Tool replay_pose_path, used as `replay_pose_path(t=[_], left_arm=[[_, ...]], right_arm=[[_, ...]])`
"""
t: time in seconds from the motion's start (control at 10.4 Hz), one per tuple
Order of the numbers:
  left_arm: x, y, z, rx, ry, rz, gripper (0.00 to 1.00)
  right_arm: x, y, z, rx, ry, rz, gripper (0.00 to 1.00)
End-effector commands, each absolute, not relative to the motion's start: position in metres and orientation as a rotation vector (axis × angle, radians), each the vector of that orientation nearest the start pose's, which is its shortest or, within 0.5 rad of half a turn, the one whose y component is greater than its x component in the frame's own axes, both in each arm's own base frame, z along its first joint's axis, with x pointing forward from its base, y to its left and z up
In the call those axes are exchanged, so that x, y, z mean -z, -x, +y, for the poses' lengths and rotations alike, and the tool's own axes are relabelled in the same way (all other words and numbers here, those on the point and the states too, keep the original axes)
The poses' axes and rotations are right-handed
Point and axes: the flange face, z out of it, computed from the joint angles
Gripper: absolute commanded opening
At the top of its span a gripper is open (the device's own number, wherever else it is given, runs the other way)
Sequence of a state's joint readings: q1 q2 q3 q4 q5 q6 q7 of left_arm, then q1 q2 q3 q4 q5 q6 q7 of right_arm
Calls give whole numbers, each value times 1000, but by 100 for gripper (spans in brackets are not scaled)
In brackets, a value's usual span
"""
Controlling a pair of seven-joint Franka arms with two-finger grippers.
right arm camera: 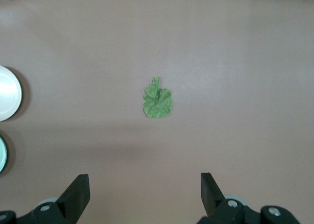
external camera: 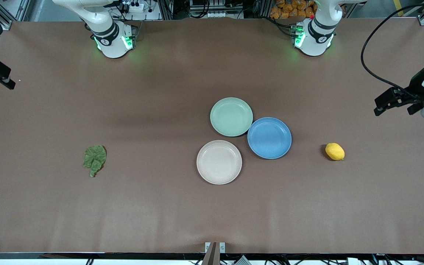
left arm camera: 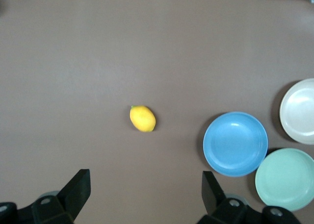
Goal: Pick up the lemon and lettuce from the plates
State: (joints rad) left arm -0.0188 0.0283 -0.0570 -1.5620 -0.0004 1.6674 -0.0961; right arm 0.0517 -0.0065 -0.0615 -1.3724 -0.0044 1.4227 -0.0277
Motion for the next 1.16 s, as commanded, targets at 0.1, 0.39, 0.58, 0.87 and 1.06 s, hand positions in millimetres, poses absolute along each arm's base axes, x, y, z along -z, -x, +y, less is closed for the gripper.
replay_pose_path(t=[0.1, 0.39, 0.58, 0.87, 1.06], left_arm=[[-652, -553, -42, 56, 3136, 55, 100], [-674, -538, -40, 113, 3142, 31, 100], [-675, -536, -49, 116, 3141, 51, 100], [-673, -536, -50, 106, 3141, 63, 100], [-673, -536, -51, 108, 3141, 68, 100]], right_arm=[[-691, -522, -7, -42, 3158, -62, 100], [-670, -527, -4, -75, 3144, -68, 100], [-665, -530, -3, -61, 3142, -71, 100], [-665, -532, 1, -39, 3140, -82, 100], [-666, -533, 6, -20, 3100, -90, 100]])
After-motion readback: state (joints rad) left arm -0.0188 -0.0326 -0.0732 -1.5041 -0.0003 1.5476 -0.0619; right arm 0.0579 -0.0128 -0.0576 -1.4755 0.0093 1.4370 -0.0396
